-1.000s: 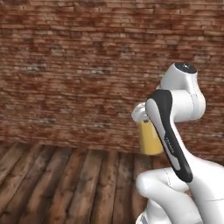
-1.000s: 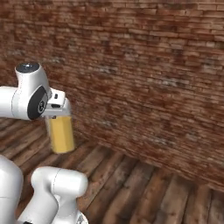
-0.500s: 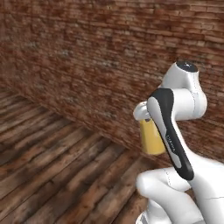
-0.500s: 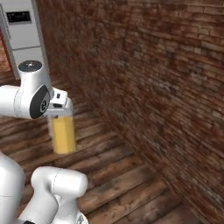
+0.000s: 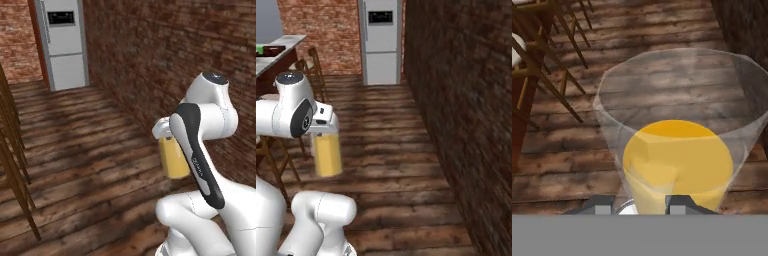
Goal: There is a tray on the dining counter. Grab the cup, mug, and pitcher and place them on the tray. The pitcher may be placed next to the tray if it cannot fit the tray.
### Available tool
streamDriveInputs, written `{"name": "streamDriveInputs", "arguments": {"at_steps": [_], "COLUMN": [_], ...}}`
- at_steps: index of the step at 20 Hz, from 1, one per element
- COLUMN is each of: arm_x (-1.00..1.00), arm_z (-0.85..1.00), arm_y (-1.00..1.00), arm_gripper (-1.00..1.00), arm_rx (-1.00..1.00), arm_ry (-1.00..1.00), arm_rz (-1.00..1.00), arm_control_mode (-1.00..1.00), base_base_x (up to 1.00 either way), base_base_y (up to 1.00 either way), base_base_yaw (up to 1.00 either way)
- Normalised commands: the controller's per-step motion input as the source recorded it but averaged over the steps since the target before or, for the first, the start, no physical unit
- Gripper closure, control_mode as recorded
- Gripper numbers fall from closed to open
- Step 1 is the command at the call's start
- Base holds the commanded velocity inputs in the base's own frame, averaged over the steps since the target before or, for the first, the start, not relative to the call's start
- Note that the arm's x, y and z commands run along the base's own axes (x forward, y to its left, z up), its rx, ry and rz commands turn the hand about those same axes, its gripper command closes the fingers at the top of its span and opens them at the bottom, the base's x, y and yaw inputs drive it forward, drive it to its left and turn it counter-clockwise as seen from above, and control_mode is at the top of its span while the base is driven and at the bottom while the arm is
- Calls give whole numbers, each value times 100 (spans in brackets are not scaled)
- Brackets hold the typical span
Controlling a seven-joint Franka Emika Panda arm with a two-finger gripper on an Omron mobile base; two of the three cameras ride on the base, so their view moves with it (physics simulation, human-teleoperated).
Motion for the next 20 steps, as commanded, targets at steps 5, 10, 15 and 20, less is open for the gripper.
{"name": "streamDriveInputs", "arguments": {"at_steps": [5, 10, 15, 20], "arm_x": [0, 0, 0, 0], "arm_z": [0, 0, 0, 0], "arm_y": [0, 0, 0, 0], "arm_gripper": [100, 100, 100, 100], "arm_rx": [0, 0, 0, 0], "arm_ry": [0, 0, 0, 0], "arm_rz": [0, 0, 0, 0], "arm_control_mode": [100, 100, 100, 100], "base_base_x": [100, 100, 100, 100], "base_base_y": [-1, -5, -5, -38], "base_base_yaw": [40, 23, 20, 13]}}
